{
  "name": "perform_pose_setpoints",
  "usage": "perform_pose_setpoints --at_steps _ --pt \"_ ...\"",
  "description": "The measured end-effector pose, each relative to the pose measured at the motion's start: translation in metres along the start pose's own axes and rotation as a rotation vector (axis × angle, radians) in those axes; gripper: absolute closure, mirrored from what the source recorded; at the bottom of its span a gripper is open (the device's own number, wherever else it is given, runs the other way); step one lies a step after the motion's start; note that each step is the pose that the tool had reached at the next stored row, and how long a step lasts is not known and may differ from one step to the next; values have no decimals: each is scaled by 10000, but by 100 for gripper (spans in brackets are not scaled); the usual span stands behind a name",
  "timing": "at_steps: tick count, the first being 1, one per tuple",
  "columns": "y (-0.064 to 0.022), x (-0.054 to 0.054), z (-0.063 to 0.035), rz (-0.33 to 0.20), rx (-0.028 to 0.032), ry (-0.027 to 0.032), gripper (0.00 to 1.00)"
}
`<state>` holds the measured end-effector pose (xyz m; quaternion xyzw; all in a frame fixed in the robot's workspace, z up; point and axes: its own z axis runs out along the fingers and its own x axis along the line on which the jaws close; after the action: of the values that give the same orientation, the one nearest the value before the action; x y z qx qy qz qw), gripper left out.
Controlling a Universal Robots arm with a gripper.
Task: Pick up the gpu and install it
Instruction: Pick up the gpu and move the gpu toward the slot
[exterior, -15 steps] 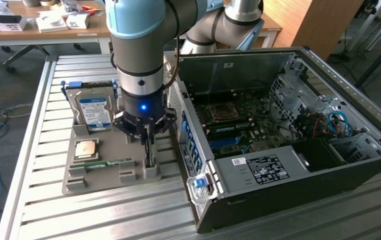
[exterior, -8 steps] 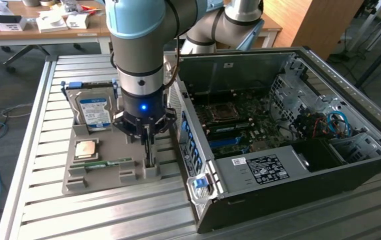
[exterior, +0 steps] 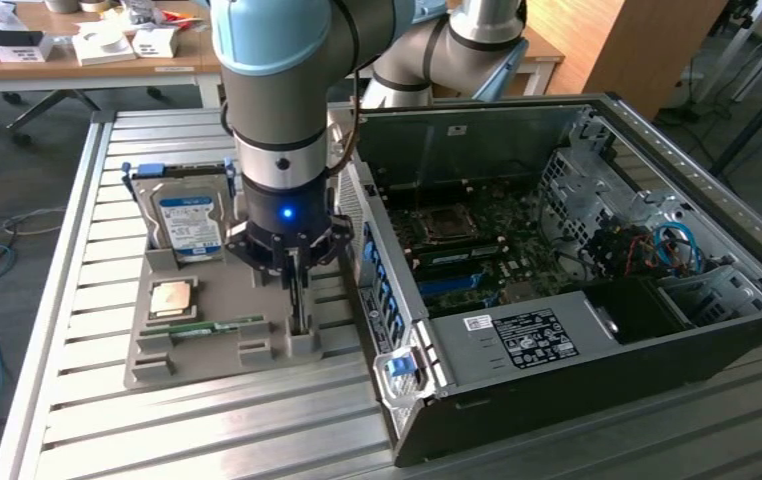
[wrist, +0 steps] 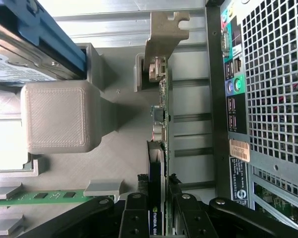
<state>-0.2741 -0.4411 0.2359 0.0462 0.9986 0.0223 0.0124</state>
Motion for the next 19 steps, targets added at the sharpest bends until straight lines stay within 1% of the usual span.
perform_pose_setpoints --at_steps 5,19 --pt "4 -2 -81 0 0 0 73" --pt "17 -9 -374 0 0 0 73"
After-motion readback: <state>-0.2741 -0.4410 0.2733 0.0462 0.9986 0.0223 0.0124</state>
